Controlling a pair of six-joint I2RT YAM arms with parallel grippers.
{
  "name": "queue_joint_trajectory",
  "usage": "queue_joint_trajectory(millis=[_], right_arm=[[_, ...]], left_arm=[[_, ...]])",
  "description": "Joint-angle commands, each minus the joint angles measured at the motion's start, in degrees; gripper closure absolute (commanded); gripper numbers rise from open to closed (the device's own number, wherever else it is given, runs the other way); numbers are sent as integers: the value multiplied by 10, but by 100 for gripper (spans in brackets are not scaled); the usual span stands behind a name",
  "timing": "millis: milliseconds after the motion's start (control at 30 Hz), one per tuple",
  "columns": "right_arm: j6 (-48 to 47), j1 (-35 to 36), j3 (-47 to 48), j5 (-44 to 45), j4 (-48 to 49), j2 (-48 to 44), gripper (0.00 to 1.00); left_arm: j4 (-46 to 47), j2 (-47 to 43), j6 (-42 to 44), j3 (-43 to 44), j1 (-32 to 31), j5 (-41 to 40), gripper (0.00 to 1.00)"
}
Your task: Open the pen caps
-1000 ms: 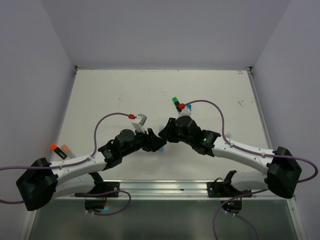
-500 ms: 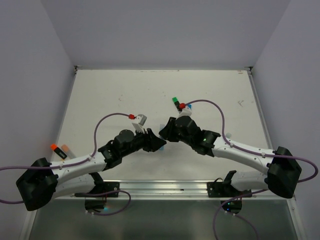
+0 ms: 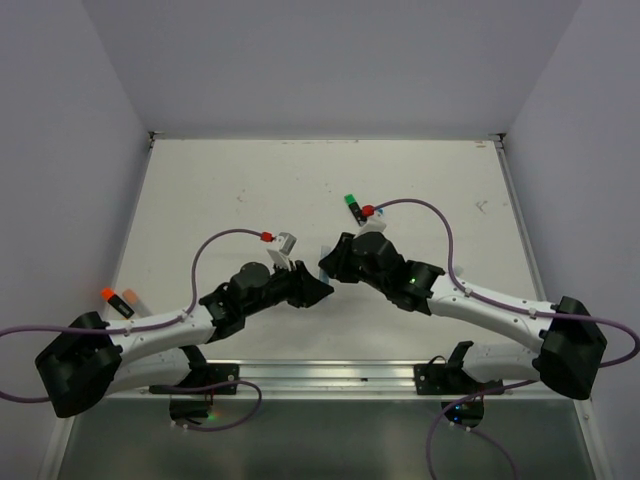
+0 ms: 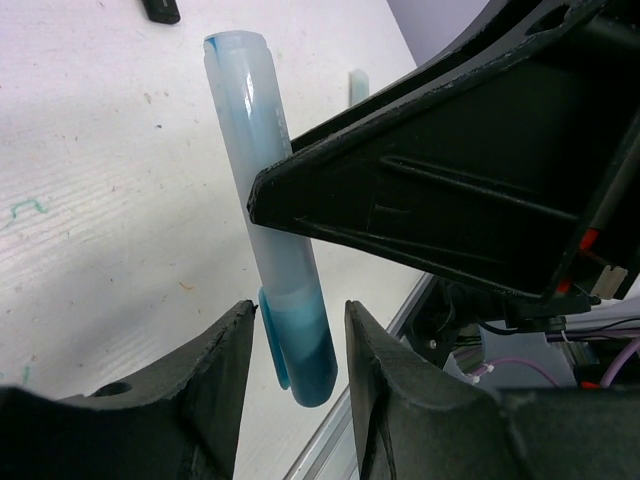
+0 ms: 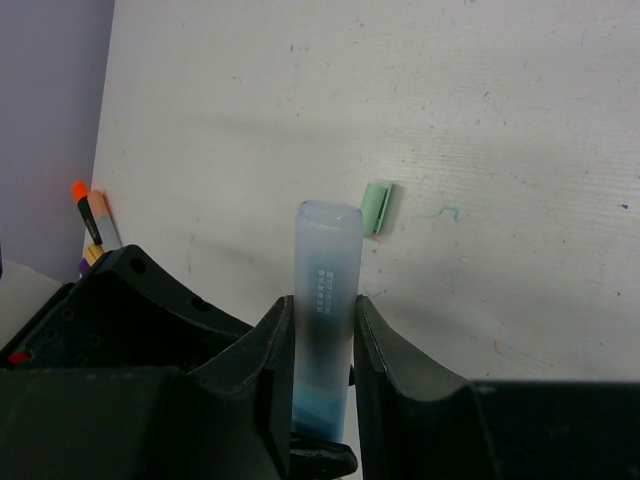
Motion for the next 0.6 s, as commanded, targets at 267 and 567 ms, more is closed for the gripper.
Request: queue_joint_trajectory(millis=[267,567], right_arm=[[8,4,18,20,19,-15,100],[-3,4,35,13,-9,14,42]], left_arm=[[59,18,-10,-3,-5,23,100],[40,-7,5,-3,-5,18,100]])
